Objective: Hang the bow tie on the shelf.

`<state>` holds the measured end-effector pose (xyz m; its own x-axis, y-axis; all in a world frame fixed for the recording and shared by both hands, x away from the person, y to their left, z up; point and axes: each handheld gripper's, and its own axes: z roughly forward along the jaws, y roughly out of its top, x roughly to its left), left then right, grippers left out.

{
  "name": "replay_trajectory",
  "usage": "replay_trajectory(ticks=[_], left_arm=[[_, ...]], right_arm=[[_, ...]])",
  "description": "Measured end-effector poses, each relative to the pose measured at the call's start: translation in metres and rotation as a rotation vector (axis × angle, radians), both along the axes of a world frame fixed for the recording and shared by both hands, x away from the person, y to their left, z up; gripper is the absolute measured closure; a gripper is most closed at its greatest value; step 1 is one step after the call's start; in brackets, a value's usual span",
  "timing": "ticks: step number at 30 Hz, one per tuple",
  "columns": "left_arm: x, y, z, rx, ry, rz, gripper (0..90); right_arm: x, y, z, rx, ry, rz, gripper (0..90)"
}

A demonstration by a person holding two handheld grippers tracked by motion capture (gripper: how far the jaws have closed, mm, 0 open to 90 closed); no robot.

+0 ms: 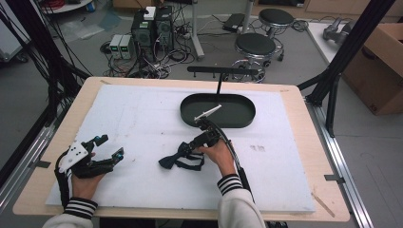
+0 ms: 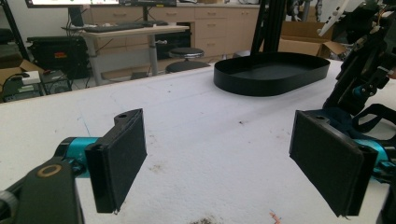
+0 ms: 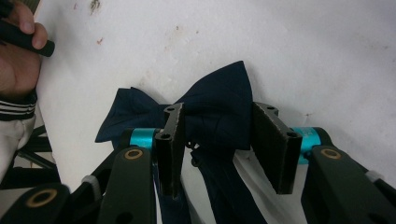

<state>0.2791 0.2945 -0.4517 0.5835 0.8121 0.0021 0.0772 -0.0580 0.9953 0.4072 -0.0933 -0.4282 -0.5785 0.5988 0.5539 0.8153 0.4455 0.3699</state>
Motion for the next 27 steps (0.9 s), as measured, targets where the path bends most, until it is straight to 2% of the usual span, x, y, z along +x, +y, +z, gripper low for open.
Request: replay_trajectory(ticks=[6, 14, 15, 19, 27], left_arm=[[-0.0001, 0.0001, 0.0000, 0.002, 0.000, -0.001, 19.0], [0.0000, 0.0001, 0.0000, 0.002, 0.000, -0.001, 19.0], [-0.0001, 0.0001, 0.0000, 0.002, 0.000, -0.001, 19.0], [-0.0001, 0.0002, 0.0001, 0.003, 0.001, -0.002, 19.0], [-0.0001, 0.0002, 0.0001, 0.003, 0.001, -0.002, 19.0]], right_arm=[[0.0001, 0.0028, -0.0030, -0.007, 0.011, 0.010, 61.2], [-0.0011, 0.0054, -0.0042, -0.031, 0.008, 0.019, 74.3], [-0.0011, 0.0053, -0.0047, -0.039, 0.006, 0.018, 78.7], [-0.0020, 0.0063, -0.0053, -0.054, 0.005, 0.033, 86.1], [-0.0034, 0.0074, -0.0045, -0.028, -0.002, 0.049, 88.0]])
